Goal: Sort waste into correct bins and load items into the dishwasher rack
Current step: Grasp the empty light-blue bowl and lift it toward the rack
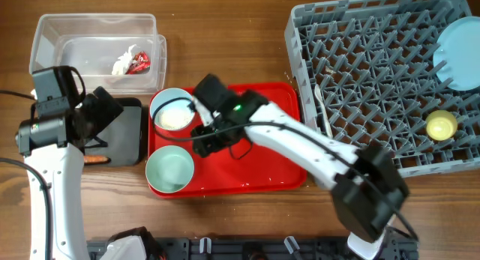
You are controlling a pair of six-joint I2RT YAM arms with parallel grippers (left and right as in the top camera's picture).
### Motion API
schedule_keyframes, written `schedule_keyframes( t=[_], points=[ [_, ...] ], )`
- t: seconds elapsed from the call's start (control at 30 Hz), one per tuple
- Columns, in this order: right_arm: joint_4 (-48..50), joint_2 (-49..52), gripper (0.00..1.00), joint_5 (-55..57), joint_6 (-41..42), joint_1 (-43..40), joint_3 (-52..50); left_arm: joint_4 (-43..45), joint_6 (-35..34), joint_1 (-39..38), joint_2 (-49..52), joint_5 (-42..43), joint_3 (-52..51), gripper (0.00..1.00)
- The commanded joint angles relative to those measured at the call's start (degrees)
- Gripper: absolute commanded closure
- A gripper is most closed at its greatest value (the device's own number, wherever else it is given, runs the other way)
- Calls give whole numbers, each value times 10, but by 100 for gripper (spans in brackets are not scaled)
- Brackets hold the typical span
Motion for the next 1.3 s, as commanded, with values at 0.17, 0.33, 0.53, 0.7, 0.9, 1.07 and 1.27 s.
schedule_keyframes(
  t=[0.17, 0.33, 0.53, 0.7, 0.9, 1.07, 1.27],
  points=[
    [55, 94, 45, -14, 73, 57, -2, 0, -10, 7, -5, -5, 3, 0],
    [48, 111, 88, 44, 123, 70, -2, 0, -10, 7, -5, -5, 3, 0],
    [-22, 42, 96, 201, 111, 20, 14, 0, -10, 7, -5, -5, 3, 0],
    [-85, -121, 96, 470, 38, -71, 14, 0, -10, 7, -5, -5, 3, 0],
    [93, -211, 96, 748, -266, -240, 14, 0, -10, 7, -5, -5, 3, 0],
    [264, -184, 96, 761, -409, -396, 7, 0, -10, 7, -5, -5, 3, 0],
    [420, -108, 96, 778, -522, -514, 7, 0, -10, 7, -5, -5, 3, 0]
  ],
)
